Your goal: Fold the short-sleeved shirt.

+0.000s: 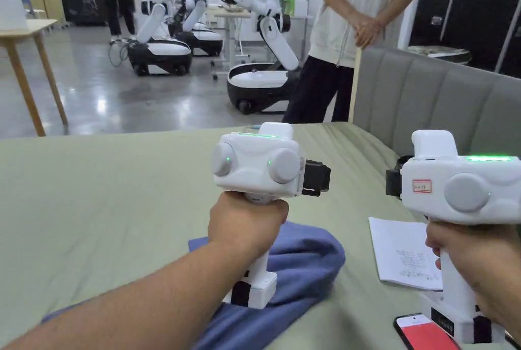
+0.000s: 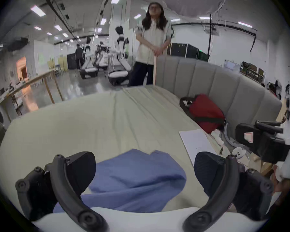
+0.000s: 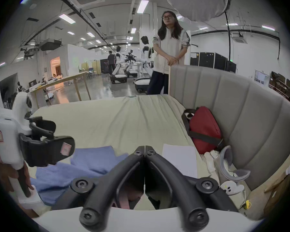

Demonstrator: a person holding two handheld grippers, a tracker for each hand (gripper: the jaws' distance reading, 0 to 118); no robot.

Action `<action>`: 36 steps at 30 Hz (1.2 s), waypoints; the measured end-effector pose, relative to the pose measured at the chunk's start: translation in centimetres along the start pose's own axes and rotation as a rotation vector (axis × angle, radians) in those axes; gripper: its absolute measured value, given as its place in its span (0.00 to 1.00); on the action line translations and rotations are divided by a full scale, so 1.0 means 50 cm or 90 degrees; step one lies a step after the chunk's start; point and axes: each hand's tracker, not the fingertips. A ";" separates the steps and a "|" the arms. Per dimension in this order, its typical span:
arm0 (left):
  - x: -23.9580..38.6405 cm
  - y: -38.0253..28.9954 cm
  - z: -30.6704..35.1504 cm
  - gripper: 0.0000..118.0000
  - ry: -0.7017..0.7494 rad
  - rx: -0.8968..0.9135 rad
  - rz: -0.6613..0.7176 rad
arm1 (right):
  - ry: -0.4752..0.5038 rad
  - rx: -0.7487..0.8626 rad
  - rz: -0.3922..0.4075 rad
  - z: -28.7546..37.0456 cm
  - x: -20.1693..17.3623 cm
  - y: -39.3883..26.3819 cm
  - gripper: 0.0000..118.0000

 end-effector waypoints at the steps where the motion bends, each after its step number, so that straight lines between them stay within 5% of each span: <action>1: -0.021 0.006 0.027 0.98 0.013 0.018 0.007 | 0.010 0.011 -0.002 0.007 -0.015 0.009 0.00; 10: -0.340 0.004 0.295 0.90 0.212 0.113 0.030 | 0.111 0.084 0.028 0.043 -0.238 0.070 0.00; 14: -0.468 -0.049 0.375 0.24 0.281 0.112 0.090 | 0.152 0.089 0.045 0.044 -0.333 0.068 0.00; 18: -0.560 -0.128 0.419 0.01 0.318 0.092 0.129 | 0.179 0.089 0.058 0.040 -0.413 0.062 0.00; 20: -0.587 -0.159 0.436 0.00 0.339 0.082 0.141 | 0.191 0.088 0.070 0.038 -0.444 0.060 0.00; 30: -0.618 -0.222 0.296 0.03 0.241 -0.136 0.193 | 0.202 0.083 0.095 0.028 -0.464 0.056 0.00; 31: -0.614 -0.235 0.263 0.16 0.225 -0.170 0.205 | 0.197 0.079 0.096 0.023 -0.454 0.054 0.00; 32: -0.610 -0.252 0.234 0.61 0.208 -0.200 0.209 | 0.193 0.076 0.096 0.019 -0.442 0.051 0.00; 33: -0.606 -0.268 0.206 0.61 0.202 -0.207 0.202 | 0.192 0.072 0.095 0.004 -0.425 0.048 0.00; 35: -0.599 -0.305 0.141 0.92 0.220 -0.260 0.203 | 0.183 0.060 0.094 -0.025 -0.391 0.041 0.00; 36: -0.599 -0.321 0.119 0.98 0.211 -0.256 0.208 | 0.175 0.054 0.096 -0.035 -0.377 0.037 0.00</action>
